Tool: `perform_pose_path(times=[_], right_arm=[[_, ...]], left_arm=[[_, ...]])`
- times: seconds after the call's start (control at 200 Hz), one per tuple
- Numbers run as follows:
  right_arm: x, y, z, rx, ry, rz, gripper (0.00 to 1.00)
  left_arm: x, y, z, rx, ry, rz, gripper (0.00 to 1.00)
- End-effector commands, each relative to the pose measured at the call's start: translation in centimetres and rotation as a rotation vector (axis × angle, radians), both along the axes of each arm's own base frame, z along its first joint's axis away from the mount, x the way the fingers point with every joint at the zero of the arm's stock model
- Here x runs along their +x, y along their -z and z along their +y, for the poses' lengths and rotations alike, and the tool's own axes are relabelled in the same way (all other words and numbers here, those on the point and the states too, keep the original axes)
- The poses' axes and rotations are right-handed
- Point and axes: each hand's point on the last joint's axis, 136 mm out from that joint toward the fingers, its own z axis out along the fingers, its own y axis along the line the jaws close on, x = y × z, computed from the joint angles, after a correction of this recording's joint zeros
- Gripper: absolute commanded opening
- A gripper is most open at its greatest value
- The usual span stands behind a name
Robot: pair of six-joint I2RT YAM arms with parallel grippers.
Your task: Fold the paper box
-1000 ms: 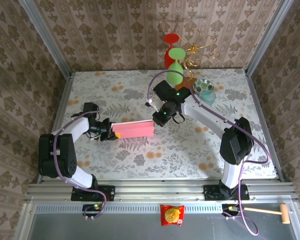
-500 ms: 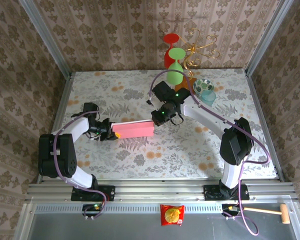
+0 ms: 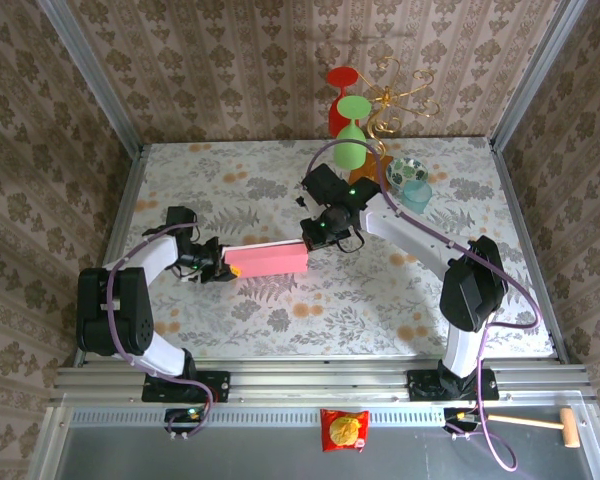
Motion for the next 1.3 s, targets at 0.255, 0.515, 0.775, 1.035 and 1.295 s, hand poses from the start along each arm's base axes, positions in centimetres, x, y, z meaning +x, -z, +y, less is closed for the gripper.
perform_pose_path(times=[0.255, 0.515, 0.775, 1.035, 1.295], right_arm=[[0.4, 0.2, -1.3, -0.093, 0.019, -0.013, 0.1], [1.1, -0.2, -0.5, -0.031, -0.042, -0.041, 0.22], [0.6, -0.5, 0.3, 0.041, -0.085, -0.062, 0.25], [0.9, -0.4, 0.3, 0.089, -0.098, -0.117, 0.26], [1.4, -0.2, 0.5, 0.084, -0.099, -0.108, 0.16]], left_arm=[[-0.9, 1.2, 1.1, 0.069, -0.036, 0.044, 0.13], [-0.9, 1.1, 1.2, 0.072, -0.034, 0.046, 0.12], [-1.3, 1.1, 1.4, 0.081, -0.036, 0.063, 0.12], [-1.5, 1.2, 1.7, 0.096, -0.041, 0.096, 0.13], [-1.3, 0.9, 1.9, 0.107, -0.04, 0.108, 0.13]])
